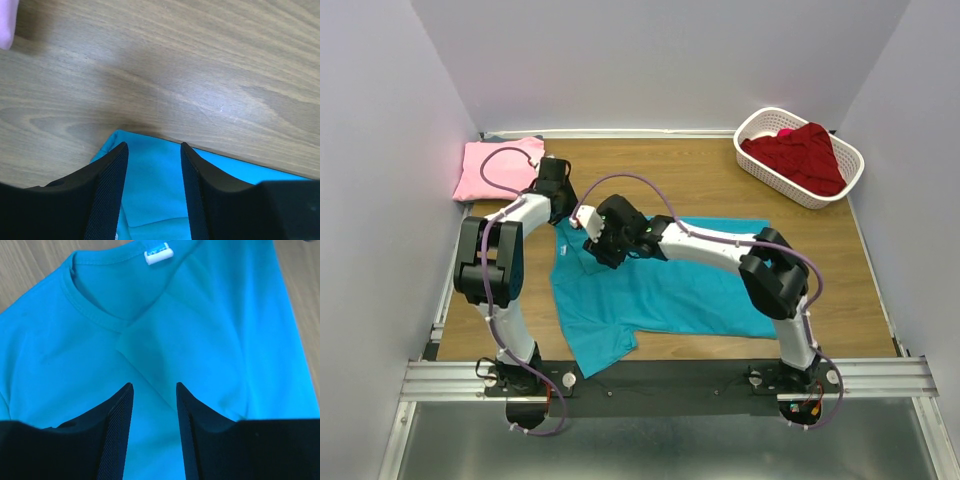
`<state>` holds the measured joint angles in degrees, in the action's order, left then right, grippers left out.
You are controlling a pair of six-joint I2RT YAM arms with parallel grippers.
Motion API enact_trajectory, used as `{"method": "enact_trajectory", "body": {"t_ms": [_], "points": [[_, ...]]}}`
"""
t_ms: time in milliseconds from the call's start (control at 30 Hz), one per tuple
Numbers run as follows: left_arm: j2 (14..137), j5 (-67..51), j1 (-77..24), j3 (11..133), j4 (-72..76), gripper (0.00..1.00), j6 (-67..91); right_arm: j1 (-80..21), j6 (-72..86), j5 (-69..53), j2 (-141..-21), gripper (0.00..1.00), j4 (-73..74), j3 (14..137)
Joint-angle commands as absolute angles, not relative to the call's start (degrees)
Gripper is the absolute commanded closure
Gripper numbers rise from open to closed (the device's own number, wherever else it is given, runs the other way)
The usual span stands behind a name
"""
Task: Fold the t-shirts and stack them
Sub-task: Fold the tshirt
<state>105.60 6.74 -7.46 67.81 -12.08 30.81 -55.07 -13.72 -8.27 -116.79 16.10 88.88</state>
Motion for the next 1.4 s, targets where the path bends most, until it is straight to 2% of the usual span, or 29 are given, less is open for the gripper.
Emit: {"method": "enact_trajectory", "body": {"t_ms": [0, 300, 433, 700, 1367], "points": [[107.84, 5.45, -7.12, 68.29, -11.69, 0.47, 29.97, -56.6, -15.2, -7.92, -122.06, 0.52, 14.24, 92.81], [110.3, 5.27, -7.03, 69.26, -12.39, 0.5, 29.88, -57.57, -15.47, -6.42, -127.0, 0.52, 12.04, 95.1], [110.92, 5.27, -7.03, 69.52, -12.74, 0.5, 29.88, -57.66, -15.29, -6.85, -127.88, 0.56, 12.04, 94.66], [111.27, 5.27, -7.03, 69.79, -13.09, 0.5, 29.97, -57.57, -15.29, -7.38, -127.97, 0.89, 11.95, 94.22], [111.97, 6.5, -7.03, 70.14, -14.15, 0.5, 30.15, -57.83, -15.38, -12.3, -122.87, 0.92, 12.39, 90.97]]}}
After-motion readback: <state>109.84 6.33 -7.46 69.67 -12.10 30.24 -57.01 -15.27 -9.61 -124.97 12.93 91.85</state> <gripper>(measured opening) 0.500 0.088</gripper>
